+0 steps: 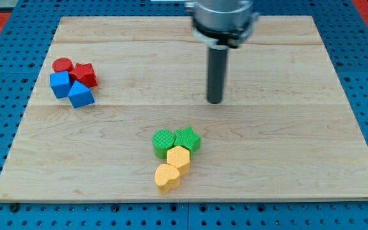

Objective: Push the yellow heart left to the yellow hexagon

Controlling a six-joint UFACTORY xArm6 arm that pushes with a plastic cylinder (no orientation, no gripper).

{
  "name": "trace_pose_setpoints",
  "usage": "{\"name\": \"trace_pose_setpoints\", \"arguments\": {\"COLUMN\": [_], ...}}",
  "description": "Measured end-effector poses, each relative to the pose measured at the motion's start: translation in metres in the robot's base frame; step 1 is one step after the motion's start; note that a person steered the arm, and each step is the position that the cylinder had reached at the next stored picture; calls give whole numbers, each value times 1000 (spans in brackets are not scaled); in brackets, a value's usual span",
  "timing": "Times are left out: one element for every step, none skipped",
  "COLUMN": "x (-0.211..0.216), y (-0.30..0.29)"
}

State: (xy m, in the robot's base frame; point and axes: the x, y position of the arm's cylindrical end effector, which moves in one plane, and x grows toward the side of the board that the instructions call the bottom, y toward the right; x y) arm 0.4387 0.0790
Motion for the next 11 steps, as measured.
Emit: {"name": "trace_pose_setpoints", "arguments": {"x": [51, 113, 171, 180, 179, 179, 176, 163, 177, 168, 143], "y": [38, 25, -17, -31, -56, -112, -165, -163, -151, -114, -118]}}
